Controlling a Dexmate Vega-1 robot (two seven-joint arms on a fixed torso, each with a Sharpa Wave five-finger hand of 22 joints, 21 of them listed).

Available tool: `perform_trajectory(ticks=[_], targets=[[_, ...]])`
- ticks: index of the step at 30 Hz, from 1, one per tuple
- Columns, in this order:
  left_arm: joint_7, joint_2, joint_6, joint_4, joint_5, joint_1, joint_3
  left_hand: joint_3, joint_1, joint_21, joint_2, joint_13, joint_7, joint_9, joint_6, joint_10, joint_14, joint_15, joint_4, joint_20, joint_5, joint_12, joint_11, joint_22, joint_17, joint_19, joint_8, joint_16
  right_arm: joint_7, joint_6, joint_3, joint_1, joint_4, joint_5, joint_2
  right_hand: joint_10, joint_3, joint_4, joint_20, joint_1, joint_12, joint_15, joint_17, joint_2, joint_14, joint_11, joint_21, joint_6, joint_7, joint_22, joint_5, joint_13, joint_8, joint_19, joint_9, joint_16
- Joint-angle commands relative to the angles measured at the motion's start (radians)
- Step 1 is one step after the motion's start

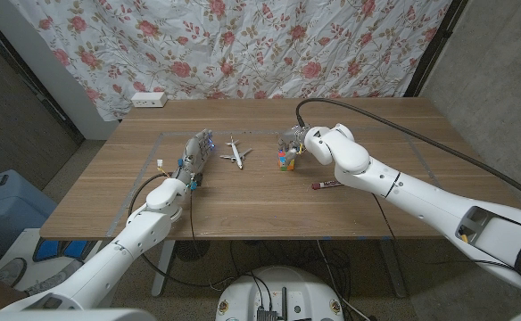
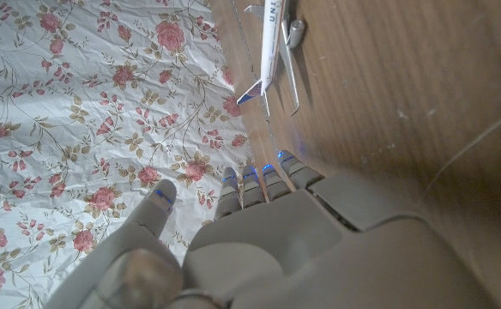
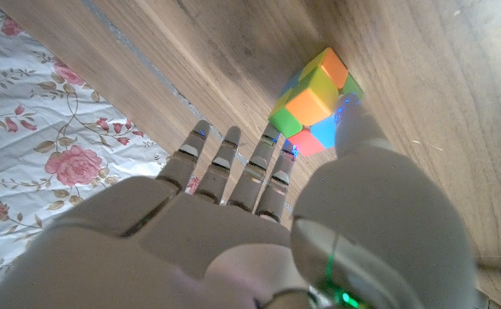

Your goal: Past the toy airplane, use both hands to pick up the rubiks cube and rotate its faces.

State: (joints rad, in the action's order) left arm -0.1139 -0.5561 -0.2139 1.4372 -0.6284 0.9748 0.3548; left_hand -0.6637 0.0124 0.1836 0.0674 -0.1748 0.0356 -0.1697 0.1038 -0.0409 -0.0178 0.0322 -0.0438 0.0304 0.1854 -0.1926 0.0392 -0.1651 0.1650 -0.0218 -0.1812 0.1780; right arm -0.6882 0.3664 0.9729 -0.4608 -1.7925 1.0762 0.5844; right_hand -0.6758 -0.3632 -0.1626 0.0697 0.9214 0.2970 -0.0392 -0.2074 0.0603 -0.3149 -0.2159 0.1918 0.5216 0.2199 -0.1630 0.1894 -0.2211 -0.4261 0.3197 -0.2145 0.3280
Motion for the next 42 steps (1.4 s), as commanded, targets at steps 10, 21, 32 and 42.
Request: perform_trajectory(ticks=[10, 21, 32, 42], targets=[[-0.006, -0.005, 0.006, 0.012, 0.000, 0.007, 0.000, -0.001, -0.006, 0.005, 0.051, -0.001, 0.006, -0.003, 0.009, -0.005, 0.006, 0.022, -0.006, 0.021, 0.001, 0.001, -0.002, -0.004, 0.006, -0.005, 0.000, -0.001, -0.001, -0.019, -0.003, 0.010, 0.011, -0.024, -0.003, -0.086, 0.009, 0.011, -0.004, -0.014, 0.017, -0.080, -0.008, -0.008, -0.038, -0.001, -0.004, 0.065, 0.000, -0.003, 0.002, -0.016, -0.036, 0.010, -0.006, 0.020], [-0.010, -0.005, 0.009, 0.017, 0.002, 0.008, 0.000, 0.000, -0.006, 0.005, 0.051, -0.001, 0.006, -0.003, 0.011, -0.004, 0.006, 0.020, -0.007, 0.021, 0.001, 0.001, -0.005, -0.004, 0.005, -0.005, 0.000, -0.001, 0.023, -0.023, -0.010, 0.004, 0.007, -0.035, 0.006, -0.135, 0.009, 0.012, -0.015, -0.013, 0.023, -0.101, -0.014, -0.022, -0.065, -0.002, -0.002, 0.097, 0.001, -0.003, 0.003, -0.024, -0.050, 0.023, -0.007, 0.035], [-0.013, -0.012, 0.018, 0.030, 0.003, 0.009, 0.000, 0.000, -0.006, 0.005, 0.050, -0.001, 0.006, -0.003, 0.012, -0.002, 0.004, 0.016, -0.008, 0.018, 0.001, 0.002, -0.007, -0.004, 0.005, -0.005, 0.000, -0.001, 0.045, -0.014, -0.030, -0.012, -0.016, -0.053, 0.020, -0.150, 0.008, 0.008, -0.021, -0.005, 0.020, -0.104, -0.016, -0.030, -0.076, -0.002, -0.002, 0.106, 0.001, -0.003, 0.002, -0.028, -0.054, 0.030, -0.007, 0.042], [-0.036, -0.023, 0.022, 0.066, 0.012, 0.029, -0.007, 0.001, -0.005, 0.005, 0.049, -0.002, 0.006, -0.003, 0.012, -0.003, 0.003, 0.014, -0.007, 0.016, 0.001, 0.001, -0.008, -0.005, 0.005, -0.006, 0.000, -0.002, 0.092, 0.018, -0.075, -0.052, -0.049, -0.107, 0.039, -0.160, 0.009, 0.007, -0.024, -0.001, 0.017, -0.109, -0.018, -0.033, -0.083, -0.002, -0.001, 0.113, 0.001, -0.003, 0.000, -0.030, -0.057, 0.038, -0.006, 0.048]])
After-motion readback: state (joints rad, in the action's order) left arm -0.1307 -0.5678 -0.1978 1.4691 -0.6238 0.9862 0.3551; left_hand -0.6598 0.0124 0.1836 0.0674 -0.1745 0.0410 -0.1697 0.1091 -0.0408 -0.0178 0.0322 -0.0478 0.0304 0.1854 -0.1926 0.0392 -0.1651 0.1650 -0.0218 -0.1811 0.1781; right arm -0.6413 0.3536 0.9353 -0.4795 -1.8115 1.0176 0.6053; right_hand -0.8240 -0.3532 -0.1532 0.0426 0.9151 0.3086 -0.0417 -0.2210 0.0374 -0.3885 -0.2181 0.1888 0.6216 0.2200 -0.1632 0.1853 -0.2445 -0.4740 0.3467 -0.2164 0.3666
